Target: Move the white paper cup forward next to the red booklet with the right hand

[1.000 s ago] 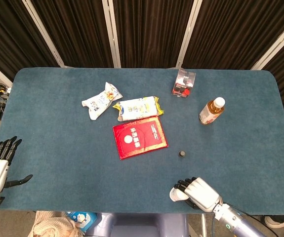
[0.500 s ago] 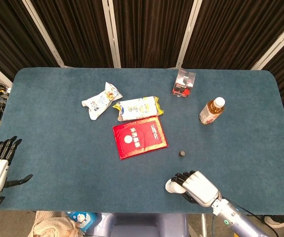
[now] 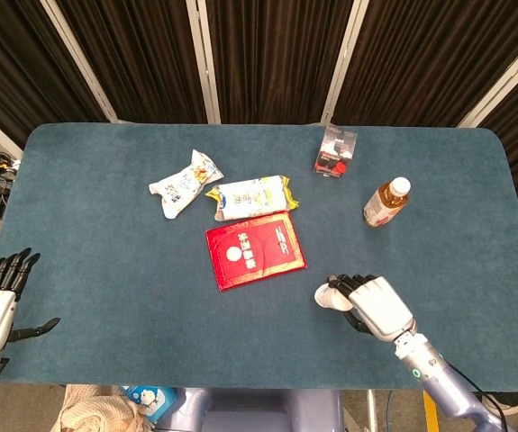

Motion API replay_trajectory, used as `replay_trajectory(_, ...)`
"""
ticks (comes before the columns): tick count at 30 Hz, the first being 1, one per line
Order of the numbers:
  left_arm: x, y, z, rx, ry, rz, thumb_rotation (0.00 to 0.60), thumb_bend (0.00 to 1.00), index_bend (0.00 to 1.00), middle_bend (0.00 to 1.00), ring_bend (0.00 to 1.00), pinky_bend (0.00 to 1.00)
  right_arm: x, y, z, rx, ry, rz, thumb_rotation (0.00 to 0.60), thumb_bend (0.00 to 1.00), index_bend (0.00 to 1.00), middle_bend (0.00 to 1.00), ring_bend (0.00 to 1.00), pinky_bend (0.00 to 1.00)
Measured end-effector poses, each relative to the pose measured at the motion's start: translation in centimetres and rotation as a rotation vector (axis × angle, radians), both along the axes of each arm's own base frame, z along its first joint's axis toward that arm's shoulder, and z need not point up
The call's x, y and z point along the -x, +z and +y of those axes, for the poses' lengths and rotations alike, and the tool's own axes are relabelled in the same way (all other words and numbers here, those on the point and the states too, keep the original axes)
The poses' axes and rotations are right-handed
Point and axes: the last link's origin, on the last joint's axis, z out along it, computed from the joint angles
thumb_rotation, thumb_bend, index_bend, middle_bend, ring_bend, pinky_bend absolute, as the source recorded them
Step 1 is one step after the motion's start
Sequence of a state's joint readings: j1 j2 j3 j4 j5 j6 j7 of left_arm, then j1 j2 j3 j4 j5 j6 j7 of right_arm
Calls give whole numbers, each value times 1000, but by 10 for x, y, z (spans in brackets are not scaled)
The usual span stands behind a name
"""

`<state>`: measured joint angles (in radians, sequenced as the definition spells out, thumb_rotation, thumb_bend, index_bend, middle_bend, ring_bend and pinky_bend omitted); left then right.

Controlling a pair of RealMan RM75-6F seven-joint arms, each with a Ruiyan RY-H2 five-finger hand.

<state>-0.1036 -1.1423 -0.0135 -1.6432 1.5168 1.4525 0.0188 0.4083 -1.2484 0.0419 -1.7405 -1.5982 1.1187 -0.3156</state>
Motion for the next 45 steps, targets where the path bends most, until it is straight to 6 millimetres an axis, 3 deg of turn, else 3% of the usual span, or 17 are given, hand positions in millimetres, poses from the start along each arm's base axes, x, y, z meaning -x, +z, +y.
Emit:
replay_trajectory(19, -1, 0, 0, -1, -1, -3, 600, 0, 0, 0, 0, 18, 14, -27, -22, 83, -41, 42, 600, 461, 419, 359, 430, 565)
replay_trajectory(22, 0, 0, 0, -2, -2, -5, 600, 0, 0, 0, 0, 18, 19, -29, -24, 93, -58, 58, 600, 462, 302, 353, 402, 507)
replay_trajectory(24, 0, 0, 0, -1, -3, -5, 600, 0, 0, 0, 0, 18, 22, -30, -23, 95, -70, 73, 600, 451, 154, 308, 340, 443)
replay_trajectory(26, -1, 0, 0, -1, -3, -5, 600, 0, 0, 0, 0, 18, 24, -30, -22, 92, -81, 90, 600, 415, 23, 200, 243, 370)
replay_trajectory(28, -1, 0, 0, -1, -3, -5, 600, 0, 0, 0, 0, 18, 24, -29, -20, 89, -88, 104, 600, 396, 0, 121, 180, 330)
replay_trajectory(37, 0, 0, -1, -3, -5, -5, 600, 0, 0, 0, 0, 18, 24, -15, -11, 99, -113, 134, 600, 391, 0, 44, 112, 287)
replay_trajectory(45, -1, 0, -1, -3, -6, -5, 600, 0, 0, 0, 0, 18, 46, 21, 7, 160, -143, 156, 600, 390, 0, 6, 55, 243)
